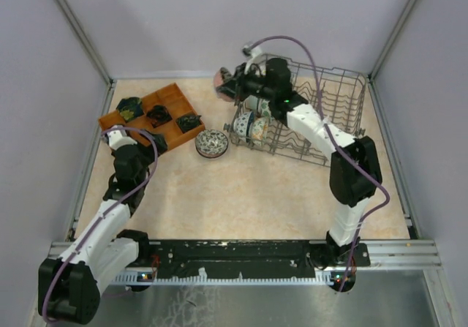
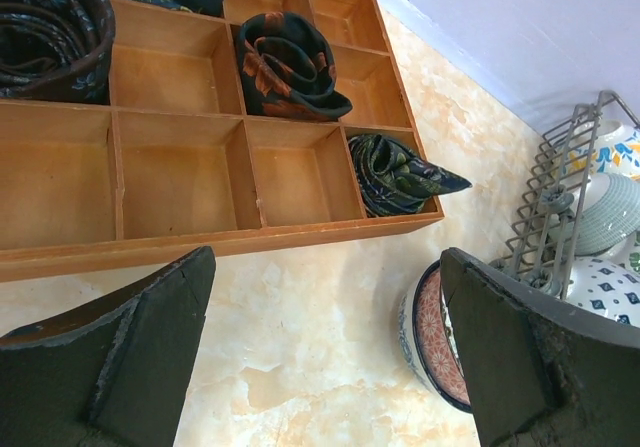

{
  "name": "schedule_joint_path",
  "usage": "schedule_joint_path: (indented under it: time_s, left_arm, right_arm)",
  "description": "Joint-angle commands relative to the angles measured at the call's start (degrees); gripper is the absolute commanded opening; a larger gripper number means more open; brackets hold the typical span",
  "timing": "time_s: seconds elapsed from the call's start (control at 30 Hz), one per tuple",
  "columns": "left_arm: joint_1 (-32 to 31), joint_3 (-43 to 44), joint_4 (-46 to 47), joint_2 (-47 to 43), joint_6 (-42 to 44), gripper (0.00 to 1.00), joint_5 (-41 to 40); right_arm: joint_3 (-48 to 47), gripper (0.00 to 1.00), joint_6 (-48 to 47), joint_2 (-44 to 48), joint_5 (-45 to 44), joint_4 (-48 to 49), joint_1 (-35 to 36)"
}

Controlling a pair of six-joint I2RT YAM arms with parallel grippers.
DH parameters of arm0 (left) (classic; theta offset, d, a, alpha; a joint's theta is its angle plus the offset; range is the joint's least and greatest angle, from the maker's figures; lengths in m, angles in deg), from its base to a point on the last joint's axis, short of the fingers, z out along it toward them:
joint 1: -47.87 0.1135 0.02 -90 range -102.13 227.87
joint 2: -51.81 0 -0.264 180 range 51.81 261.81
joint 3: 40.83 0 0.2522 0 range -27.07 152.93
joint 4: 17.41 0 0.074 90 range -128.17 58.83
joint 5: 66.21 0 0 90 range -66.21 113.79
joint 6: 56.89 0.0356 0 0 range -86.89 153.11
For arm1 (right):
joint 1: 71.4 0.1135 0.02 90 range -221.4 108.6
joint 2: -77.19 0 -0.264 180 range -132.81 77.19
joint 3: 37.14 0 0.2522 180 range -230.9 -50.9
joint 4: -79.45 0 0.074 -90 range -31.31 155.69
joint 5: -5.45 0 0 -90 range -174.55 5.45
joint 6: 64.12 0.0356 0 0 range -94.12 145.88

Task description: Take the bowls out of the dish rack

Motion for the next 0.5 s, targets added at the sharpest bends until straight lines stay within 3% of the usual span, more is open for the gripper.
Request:
schedule_joint_path:
  time_s: [0.0, 0.23, 0.47]
  left_arm:
    - [0.4, -0.1, -1.8, -2.4, 0.0, 0.99, -1.6]
    - [0.4, -0.7, -2.5, -5.0, -0.3, 0.99, -2.9]
    - [0.4, -0.7, -2.7, -4.8, -0.3, 0.99, -3.0]
  right_arm:
    - [-5.2, 0.0, -15.5, 3.4, -10.1, -11.6, 7.8]
    - [-8.7, 0.0, -25.0, 0.6, -21.1, -21.3, 19.0]
    - [-14.4, 0.0, -30.7, -5.1, -30.2, -30.6, 25.6]
